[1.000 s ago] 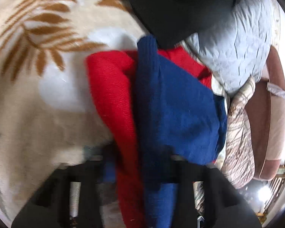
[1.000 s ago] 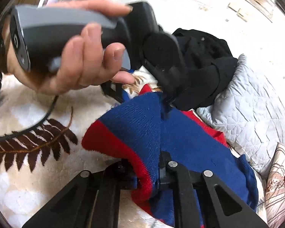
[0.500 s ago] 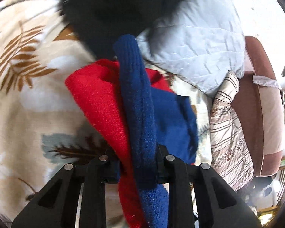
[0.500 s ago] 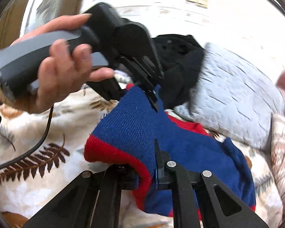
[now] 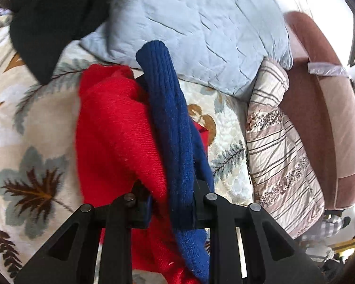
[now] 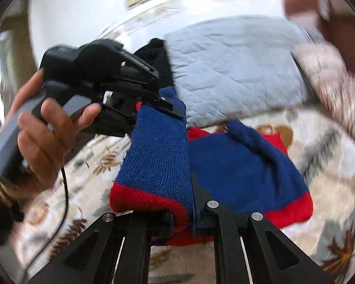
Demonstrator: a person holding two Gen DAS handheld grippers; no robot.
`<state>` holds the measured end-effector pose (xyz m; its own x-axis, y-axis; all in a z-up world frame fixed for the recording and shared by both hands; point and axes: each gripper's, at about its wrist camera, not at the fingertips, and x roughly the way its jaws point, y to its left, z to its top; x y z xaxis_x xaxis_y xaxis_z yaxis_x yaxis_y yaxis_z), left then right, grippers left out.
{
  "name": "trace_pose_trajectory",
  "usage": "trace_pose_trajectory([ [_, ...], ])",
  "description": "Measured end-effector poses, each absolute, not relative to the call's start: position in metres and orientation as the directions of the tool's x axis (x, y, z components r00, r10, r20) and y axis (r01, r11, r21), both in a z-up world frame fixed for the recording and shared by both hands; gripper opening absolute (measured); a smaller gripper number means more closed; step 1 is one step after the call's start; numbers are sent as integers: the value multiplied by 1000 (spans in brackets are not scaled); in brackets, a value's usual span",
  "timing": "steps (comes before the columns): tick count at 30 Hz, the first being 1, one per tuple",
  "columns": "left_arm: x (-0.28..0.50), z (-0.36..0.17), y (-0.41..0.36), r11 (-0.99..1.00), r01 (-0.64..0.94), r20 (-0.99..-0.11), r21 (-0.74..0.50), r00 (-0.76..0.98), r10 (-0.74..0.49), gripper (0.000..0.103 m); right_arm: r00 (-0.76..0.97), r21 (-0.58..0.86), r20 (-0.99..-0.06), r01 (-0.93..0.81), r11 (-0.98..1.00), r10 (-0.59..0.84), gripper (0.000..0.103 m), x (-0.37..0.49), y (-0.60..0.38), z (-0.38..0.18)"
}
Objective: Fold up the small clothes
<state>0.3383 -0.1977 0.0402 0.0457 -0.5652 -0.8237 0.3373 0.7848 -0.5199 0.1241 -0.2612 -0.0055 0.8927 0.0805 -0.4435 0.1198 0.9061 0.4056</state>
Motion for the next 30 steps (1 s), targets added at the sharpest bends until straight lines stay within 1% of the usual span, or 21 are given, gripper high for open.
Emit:
trace_pose_trajectory([
  [4,336,36,-233,794,362,-842,-489,42,-538,20,899,593,-417,157,790,134,9,117,-300,-16],
  [9,334,15,-279,810,388,-875,-439,20,-483,21,899,746,-406,223,627,163,9,109,-340,-37],
  [12,331,-8,-302,836,388,-905,-387,12,-425,28,887,816,-420,278,507,190,9,107,-360,-60],
  [14,330,-16,-306,843,373,-908,-387,7,-419,36,873,852,-435,321,413,219,10,109,-374,-81],
  [15,329,-15,-307,841,373,-905,-392,9,-426,37,866,861,-444,340,377,232,10,109,-377,-89],
  [16,328,-12,-305,834,376,-899,-403,9,-438,39,860,868,-449,356,348,242,13,110,-380,-96],
  [17,328,-6,-302,825,381,-890,-418,10,-455,39,855,871,-454,367,328,250,18,110,-382,-101],
  [19,330,11,-289,804,374,-862,-462,24,-507,41,850,868,-462,375,326,254,23,110,-382,-100],
  [20,333,22,-278,793,366,-842,-487,46,-538,44,848,865,-467,377,331,253,25,110,-381,-98],
  [21,336,34,-264,788,358,-825,-500,78,-559,47,845,860,-474,384,337,246,26,108,-381,-95],
  [22,337,42,-255,789,352,-817,-503,104,-567,55,847,857,-478,391,337,232,26,105,-382,-91],
  [23,339,49,-239,793,344,-810,-503,133,-571,58,858,857,-474,397,329,198,26,97,-385,-85],
  [25,342,53,-209,805,321,-807,-499,165,-567,58,895,863,-436,385,329,97,27,75,-390,-67],
  [27,341,47,-183,813,306,-812,-495,169,-558,58,926,862,-377,344,372,16,37,66,-395,-46],
  [28,341,43,-177,821,295,-819,-489,171,-549,58,934,853,-357,328,405,-5,49,68,-398,-37],
  [29,340,36,-169,828,280,-825,-485,167,-540,58,936,836,-351,315,450,-3,52,78,-402,-28],
  [30,339,29,-166,828,266,-826,-493,154,-542,58,933,820,-359,298,489,34,52,96,-406,-22],
])
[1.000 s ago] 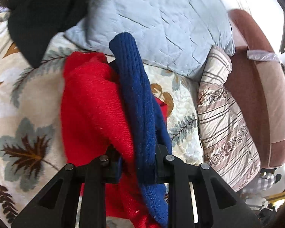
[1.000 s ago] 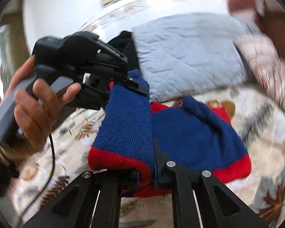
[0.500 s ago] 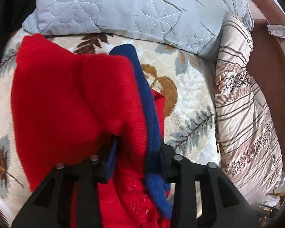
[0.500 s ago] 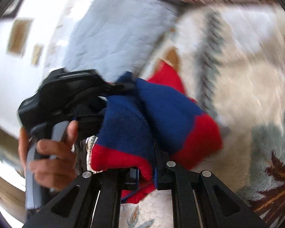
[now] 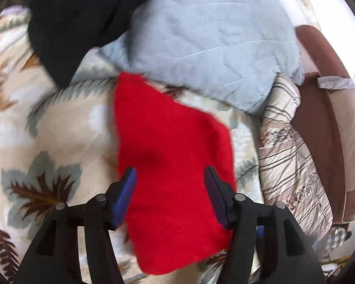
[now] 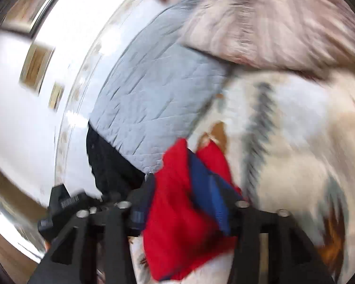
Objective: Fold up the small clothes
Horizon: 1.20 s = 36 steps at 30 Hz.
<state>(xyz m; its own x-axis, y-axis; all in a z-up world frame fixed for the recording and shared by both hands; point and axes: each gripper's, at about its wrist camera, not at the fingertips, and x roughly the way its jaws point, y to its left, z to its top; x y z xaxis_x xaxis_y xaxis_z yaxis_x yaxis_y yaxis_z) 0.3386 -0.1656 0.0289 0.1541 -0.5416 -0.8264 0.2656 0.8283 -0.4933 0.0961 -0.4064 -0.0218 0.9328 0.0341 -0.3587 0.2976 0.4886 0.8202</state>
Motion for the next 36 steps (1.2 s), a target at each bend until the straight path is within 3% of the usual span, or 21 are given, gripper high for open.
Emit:
trace_pose_trajectory([
  [3,333,11,-161,812,238,-816,-533,111,-567,58,910,791,-398,278,544,114,53,144,-418,-18],
  [7,325,-5,-175,807,249,-817,-535,90,-569,58,779,729,-555,285,622,293,50,220,-418,-39],
  [9,323,-5,-180,812,276,-822,-515,111,-559,58,729,654,-625,292,698,280,23,239,-409,-44],
  [10,322,-4,-181,811,290,-822,-508,121,-557,58,728,614,-633,266,743,262,17,245,-406,-39],
  [14,325,-12,-184,832,312,-833,-459,174,-525,59,825,599,-538,229,767,174,15,240,-418,-21],
  [18,333,-38,-182,834,261,-843,-487,111,-527,64,684,519,-712,362,774,157,22,265,-427,-68],
  [20,328,-33,-172,822,260,-828,-507,118,-548,63,738,600,-648,341,724,189,31,248,-435,-63],
  [24,295,-11,-159,810,332,-815,-483,169,-555,62,804,721,-528,256,644,272,37,201,-451,-50],
  [26,275,-9,-162,809,374,-818,-453,186,-544,63,813,733,-504,226,641,290,52,187,-452,-49],
  [27,266,-13,-169,818,393,-830,-420,199,-522,63,809,736,-502,215,642,305,55,179,-448,-54],
  [28,257,-20,-175,827,411,-843,-383,210,-495,64,789,728,-520,210,653,327,54,176,-442,-61],
  [29,254,-27,-179,832,418,-855,-366,203,-478,65,758,702,-560,219,678,334,38,180,-436,-65],
  [31,252,-43,-184,835,392,-874,-386,134,-467,66,717,616,-628,221,756,302,24,186,-422,-67],
  [34,252,-49,-170,830,328,-851,-450,122,-510,67,799,616,-539,158,771,267,23,161,-417,-47],
  [36,252,-53,-167,835,302,-854,-460,107,-509,69,768,577,-594,199,792,239,26,160,-416,-58],
])
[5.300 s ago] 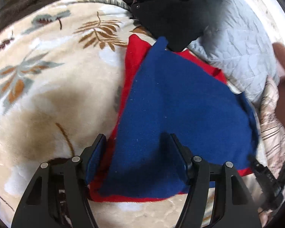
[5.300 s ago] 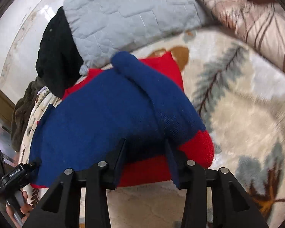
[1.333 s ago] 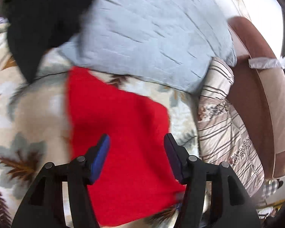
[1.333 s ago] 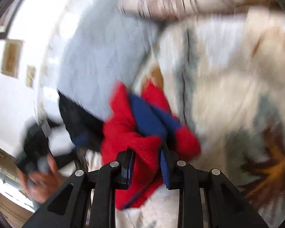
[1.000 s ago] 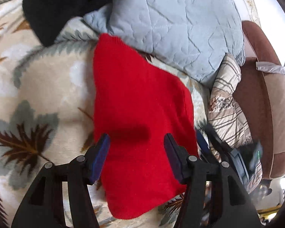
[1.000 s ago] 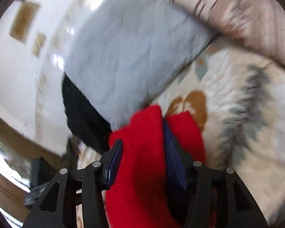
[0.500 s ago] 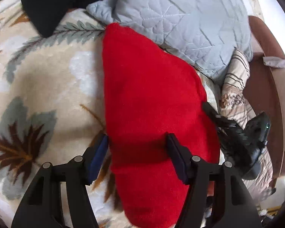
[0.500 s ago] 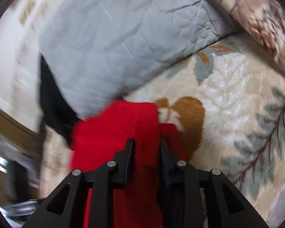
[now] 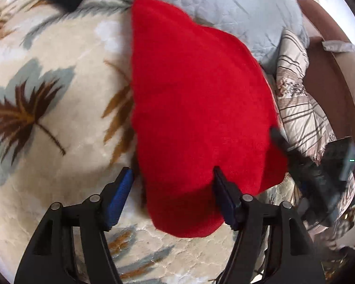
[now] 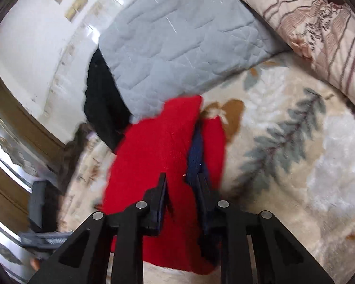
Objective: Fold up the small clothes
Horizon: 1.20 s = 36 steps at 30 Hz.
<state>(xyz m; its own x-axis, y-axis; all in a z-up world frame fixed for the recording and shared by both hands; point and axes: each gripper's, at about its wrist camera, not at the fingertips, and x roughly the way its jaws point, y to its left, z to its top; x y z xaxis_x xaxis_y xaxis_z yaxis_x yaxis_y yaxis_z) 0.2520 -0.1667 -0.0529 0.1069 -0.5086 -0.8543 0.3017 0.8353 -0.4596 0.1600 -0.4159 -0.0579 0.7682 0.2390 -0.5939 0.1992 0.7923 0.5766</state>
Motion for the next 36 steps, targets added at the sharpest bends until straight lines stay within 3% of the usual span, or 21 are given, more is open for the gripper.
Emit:
trace_pose_trajectory([
  [2,250,-51,-164,838,287,-854,-465,105,-510,69,718,584,-648,253,771,255,38,162,-417,-71],
  [6,237,-37,-169,860,340,-872,-379,179,-455,69,767,625,-588,230,746,256,39,139,-417,-58],
  [8,236,-38,-172,864,346,-875,-365,189,-445,69,752,568,-624,248,785,214,12,137,-411,-61],
  [10,236,-41,-174,869,341,-879,-360,188,-438,69,701,509,-687,277,815,191,13,145,-408,-74],
  [20,233,-35,-174,880,361,-882,-310,238,-408,69,742,498,-651,257,828,161,14,138,-402,-40],
  [24,233,-37,-174,876,364,-880,-317,231,-414,69,699,474,-699,292,831,153,13,143,-404,-54],
  [29,233,-36,-174,873,367,-881,-320,224,-417,68,694,542,-695,335,771,188,26,140,-415,-66],
  [33,243,-13,-160,851,359,-832,-384,265,-488,68,753,543,-642,314,779,144,28,140,-419,-42],
  [36,268,-1,-152,844,316,-810,-433,274,-519,68,783,578,-602,290,763,158,43,156,-425,-29],
])
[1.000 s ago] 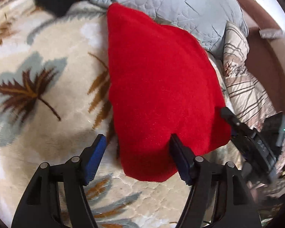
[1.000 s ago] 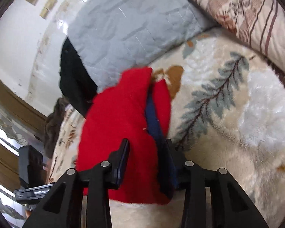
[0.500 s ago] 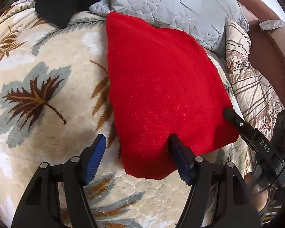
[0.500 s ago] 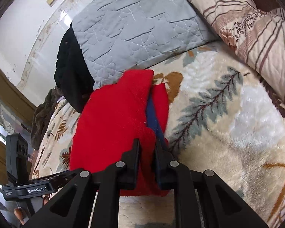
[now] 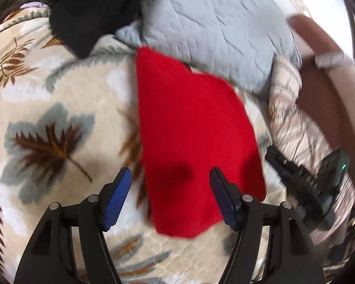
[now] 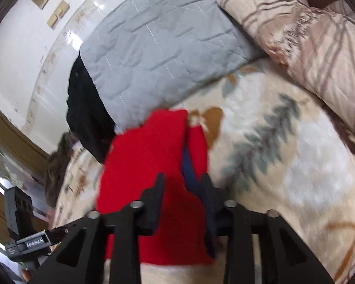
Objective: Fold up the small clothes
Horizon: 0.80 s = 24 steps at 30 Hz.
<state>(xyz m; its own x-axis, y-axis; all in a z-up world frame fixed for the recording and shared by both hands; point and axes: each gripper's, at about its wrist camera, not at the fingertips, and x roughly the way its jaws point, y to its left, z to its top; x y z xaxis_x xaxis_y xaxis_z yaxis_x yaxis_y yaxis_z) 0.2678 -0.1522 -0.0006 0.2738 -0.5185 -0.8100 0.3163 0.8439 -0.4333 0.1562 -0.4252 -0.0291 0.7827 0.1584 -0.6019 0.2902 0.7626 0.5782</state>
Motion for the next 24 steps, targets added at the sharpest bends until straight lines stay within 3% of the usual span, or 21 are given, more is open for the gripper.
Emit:
trace_pose_trajectory([
  [4,298,-9,-169,855,296,-839,-425,225,-495,68,727,568,-658,306,764,197,48,203,-422,-38],
  [6,304,-17,-179,867,303,-858,-396,214,-467,68,678,554,-701,322,768,222,29,223,-417,-49],
  [8,306,-27,-185,875,313,-870,-370,215,-445,69,739,525,-649,265,809,179,21,221,-412,-36],
  [10,305,-36,-186,867,313,-868,-387,194,-457,71,772,511,-617,248,823,150,21,215,-412,-34],
  [12,309,-44,-182,853,292,-861,-432,149,-487,71,693,508,-699,305,806,179,23,223,-420,-60],
  [13,310,-43,-180,848,287,-856,-445,139,-497,71,677,527,-707,310,791,205,31,225,-424,-68],
  [14,312,-39,-178,841,294,-850,-454,140,-508,70,687,553,-693,310,773,220,38,224,-431,-64],
  [18,326,-11,-173,827,295,-811,-478,213,-545,69,766,610,-606,277,742,212,44,234,-444,-32],
  [22,338,-14,-188,843,291,-829,-453,211,-518,69,809,597,-550,207,775,207,40,256,-429,-21],
  [24,342,-32,-201,873,285,-869,-395,191,-456,70,762,501,-626,230,834,166,32,272,-418,-37],
])
